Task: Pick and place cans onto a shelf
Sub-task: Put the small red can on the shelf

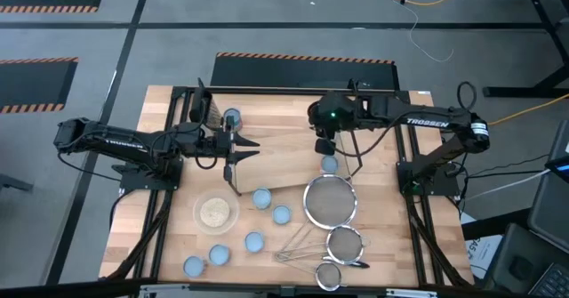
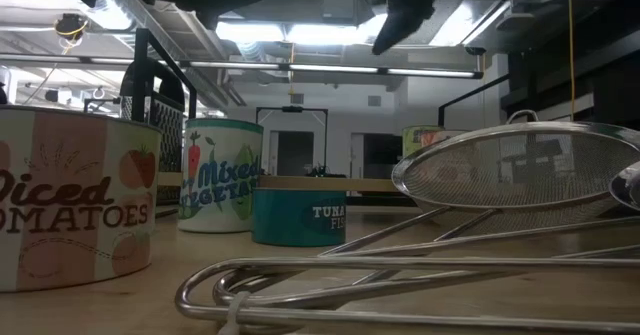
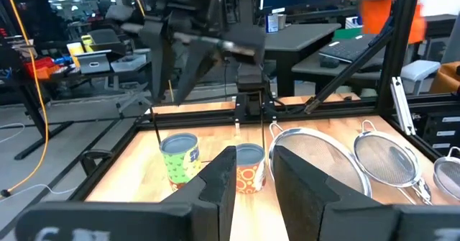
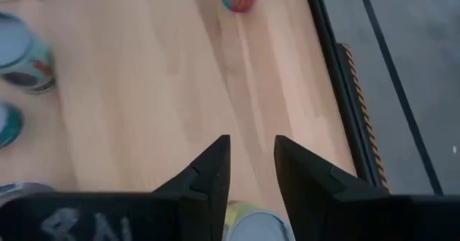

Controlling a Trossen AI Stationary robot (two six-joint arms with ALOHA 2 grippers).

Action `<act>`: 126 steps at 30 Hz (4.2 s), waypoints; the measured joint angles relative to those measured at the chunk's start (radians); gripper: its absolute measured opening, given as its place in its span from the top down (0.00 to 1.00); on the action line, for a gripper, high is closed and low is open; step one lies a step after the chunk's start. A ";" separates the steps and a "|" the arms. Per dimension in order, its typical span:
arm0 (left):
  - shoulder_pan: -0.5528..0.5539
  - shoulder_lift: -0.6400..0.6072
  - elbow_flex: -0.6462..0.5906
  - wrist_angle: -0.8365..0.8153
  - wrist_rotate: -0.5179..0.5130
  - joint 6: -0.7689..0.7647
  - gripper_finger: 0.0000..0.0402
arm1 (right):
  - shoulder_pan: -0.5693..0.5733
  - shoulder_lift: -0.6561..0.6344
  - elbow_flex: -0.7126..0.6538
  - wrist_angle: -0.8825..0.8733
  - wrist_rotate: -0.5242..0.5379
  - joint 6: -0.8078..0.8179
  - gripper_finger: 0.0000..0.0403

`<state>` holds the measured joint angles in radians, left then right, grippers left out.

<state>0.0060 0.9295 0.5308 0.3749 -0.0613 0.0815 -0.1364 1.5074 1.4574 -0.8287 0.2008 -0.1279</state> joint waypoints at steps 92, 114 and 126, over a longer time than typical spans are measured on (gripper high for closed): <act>-0.581 0.849 0.874 -0.814 0.157 -1.384 0.67 | 0.323 -0.484 -0.662 0.442 -0.021 0.146 0.72; -0.591 0.901 0.876 -0.961 0.048 -1.353 0.67 | 0.323 -0.484 -0.662 0.435 -0.021 0.148 0.72; -0.611 0.948 0.875 -0.957 0.027 -1.345 0.67 | 0.323 -0.484 -0.662 0.431 -0.021 0.149 0.72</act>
<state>-0.6050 1.8778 1.4056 -0.5826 -0.0345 -1.2636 0.1864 1.0237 0.7956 -0.3977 0.1795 0.0212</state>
